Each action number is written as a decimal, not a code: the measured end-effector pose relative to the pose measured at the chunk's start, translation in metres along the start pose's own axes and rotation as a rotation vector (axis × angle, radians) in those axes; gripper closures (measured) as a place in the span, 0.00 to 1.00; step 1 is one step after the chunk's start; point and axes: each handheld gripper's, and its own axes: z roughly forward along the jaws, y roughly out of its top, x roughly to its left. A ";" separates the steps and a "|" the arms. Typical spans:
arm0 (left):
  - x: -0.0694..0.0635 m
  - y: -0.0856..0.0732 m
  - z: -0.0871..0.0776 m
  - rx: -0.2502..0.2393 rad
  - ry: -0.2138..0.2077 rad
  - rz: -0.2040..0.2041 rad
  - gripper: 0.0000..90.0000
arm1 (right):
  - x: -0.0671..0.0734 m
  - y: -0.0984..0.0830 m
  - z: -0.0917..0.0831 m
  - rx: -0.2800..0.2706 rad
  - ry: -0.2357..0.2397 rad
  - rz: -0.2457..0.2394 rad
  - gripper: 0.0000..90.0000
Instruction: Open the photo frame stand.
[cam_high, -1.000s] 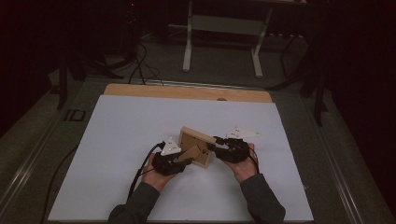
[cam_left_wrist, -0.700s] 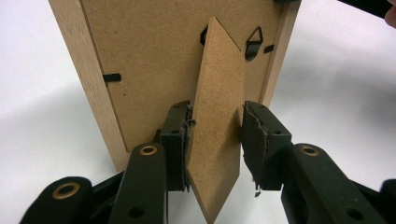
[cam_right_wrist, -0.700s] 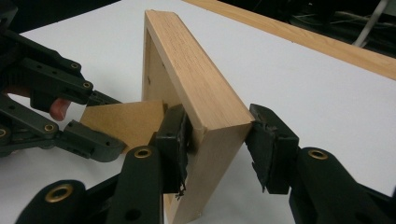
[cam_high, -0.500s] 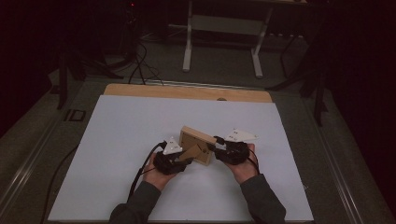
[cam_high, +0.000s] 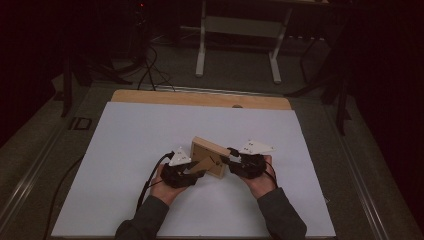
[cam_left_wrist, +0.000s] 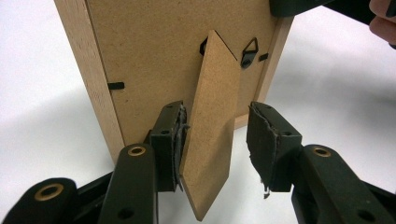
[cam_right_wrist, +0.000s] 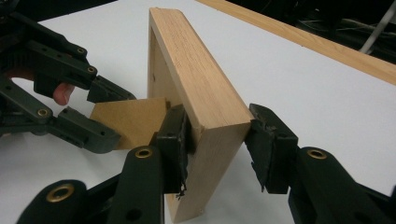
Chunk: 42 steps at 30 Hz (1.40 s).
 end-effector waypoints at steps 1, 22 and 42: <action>0.000 0.000 -0.001 -0.001 -0.004 -0.001 0.64 | 0.001 0.000 0.000 0.002 0.003 -0.005 0.66; -0.002 0.000 -0.007 0.031 0.018 0.030 0.84 | 0.023 -0.003 -0.007 0.013 0.010 -0.077 0.65; -0.009 -0.015 -0.013 0.037 -0.001 0.048 0.86 | 0.045 -0.010 -0.013 0.040 0.012 -0.145 0.62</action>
